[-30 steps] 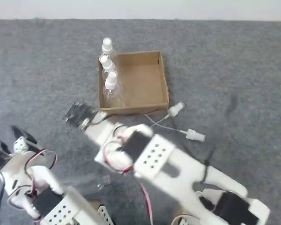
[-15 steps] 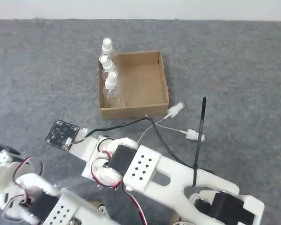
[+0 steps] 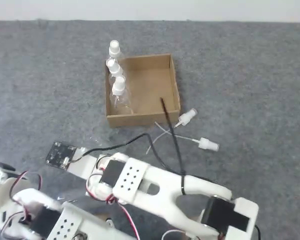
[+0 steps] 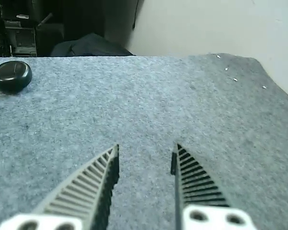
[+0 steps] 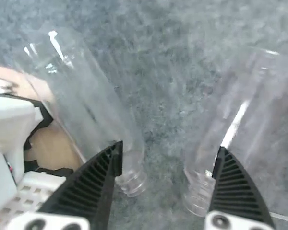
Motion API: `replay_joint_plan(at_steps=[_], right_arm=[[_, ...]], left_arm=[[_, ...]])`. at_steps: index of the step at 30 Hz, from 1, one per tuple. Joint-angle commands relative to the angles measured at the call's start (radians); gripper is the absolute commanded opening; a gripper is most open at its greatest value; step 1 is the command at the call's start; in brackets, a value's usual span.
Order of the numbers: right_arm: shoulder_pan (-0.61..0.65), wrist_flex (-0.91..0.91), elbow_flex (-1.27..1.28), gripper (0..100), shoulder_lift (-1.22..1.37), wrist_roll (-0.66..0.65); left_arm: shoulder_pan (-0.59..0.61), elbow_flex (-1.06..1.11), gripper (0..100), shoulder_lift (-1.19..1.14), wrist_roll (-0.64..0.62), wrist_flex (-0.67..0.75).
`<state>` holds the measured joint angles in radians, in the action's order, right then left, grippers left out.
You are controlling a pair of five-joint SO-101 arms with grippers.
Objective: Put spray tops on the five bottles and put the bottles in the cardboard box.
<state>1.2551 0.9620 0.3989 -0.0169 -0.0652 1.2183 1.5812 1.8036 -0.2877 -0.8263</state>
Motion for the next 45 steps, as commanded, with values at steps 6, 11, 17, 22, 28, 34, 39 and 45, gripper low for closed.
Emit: replay_joint_plan(at_steps=[6,11,17,22,28,34,39,45], right_arm=[[-0.013,-0.058,-0.023,25.1,0.124,0.006],[-0.079,-0.088,-0.023,24.9,0.134,-0.061],[-0.107,-0.082,-0.023,20.3,0.133,-0.097],[-0.125,-0.079,-0.04,8.0,0.13,-0.1],[-0.119,0.127,-0.18,7.0,0.13,-0.092],[-0.117,0.3,-0.264,7.0,0.035,-0.091],[-0.113,0.332,-0.212,6.7,-0.134,-0.091],[-0.114,0.291,-0.1,6.6,-0.346,-0.098]], left_arm=[[0.006,-0.015,17,0.018,0.002,0.031],[0.006,-0.015,17,0.018,0.002,0.031],[0.006,-0.015,17,0.018,0.003,0.031],[0.006,-0.015,17,0.018,0.003,0.029],[0.006,-0.015,17,0.018,0.003,0.029],[0.006,-0.015,17,0.018,0.003,0.029],[0.006,-0.015,17,0.018,0.003,0.029],[0.006,-0.015,17,0.018,0.003,0.029]])
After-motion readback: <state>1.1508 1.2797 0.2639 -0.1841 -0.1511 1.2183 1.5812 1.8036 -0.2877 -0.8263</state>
